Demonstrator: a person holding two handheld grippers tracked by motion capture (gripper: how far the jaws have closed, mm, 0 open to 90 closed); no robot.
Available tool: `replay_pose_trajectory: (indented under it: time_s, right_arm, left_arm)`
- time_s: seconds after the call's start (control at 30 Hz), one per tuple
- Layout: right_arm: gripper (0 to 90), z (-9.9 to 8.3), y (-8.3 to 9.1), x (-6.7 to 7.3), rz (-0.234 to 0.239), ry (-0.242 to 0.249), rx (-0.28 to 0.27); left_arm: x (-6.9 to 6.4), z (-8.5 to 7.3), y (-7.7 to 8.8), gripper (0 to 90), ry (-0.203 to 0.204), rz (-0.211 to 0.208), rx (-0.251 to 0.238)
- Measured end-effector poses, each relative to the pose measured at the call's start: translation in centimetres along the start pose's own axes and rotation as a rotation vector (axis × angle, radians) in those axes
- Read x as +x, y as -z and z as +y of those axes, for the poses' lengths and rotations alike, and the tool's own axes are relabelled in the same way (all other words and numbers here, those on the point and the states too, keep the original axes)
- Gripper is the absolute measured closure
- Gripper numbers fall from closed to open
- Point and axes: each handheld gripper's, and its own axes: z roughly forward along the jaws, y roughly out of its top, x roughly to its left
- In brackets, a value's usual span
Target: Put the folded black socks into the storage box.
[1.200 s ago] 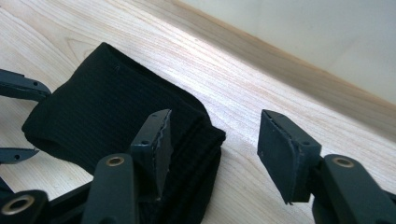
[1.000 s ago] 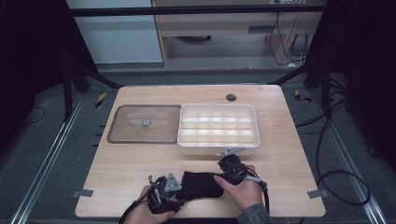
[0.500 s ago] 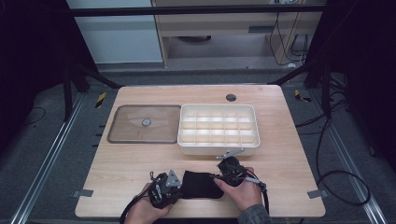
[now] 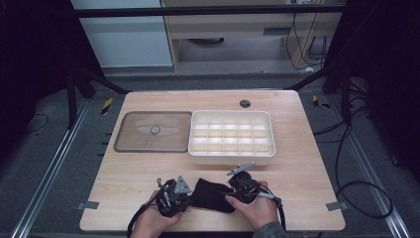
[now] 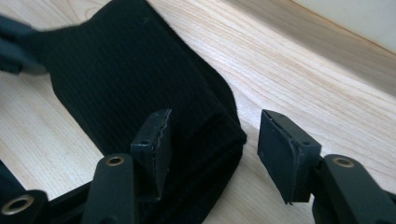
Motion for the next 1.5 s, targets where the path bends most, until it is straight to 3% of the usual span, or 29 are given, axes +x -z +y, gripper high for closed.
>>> replay_pose_trajectory:
  time_s: [0.2,0.6,0.9,1.5]
  right_arm:
    - [43.7,-0.2,0.2,0.3,0.001,0.008,-0.003]
    - [44.7,-0.4,0.9,0.6,0.007,0.020,-0.018]
    - [45.3,0.0,1.3,1.1,0.002,0.020,-0.055]
    - [59.6,-0.3,-0.8,1.6,0.015,0.046,-0.008]
  left_arm:
    - [0.1,0.4,0.3,83.8,-0.018,-0.002,0.014]
    - [0.8,0.6,0.8,83.9,-0.007,-0.005,-0.001]
    - [0.1,0.4,1.4,83.9,-0.028,-0.001,-0.007]
    - [0.1,1.1,2.5,83.6,-0.036,-0.018,-0.039]
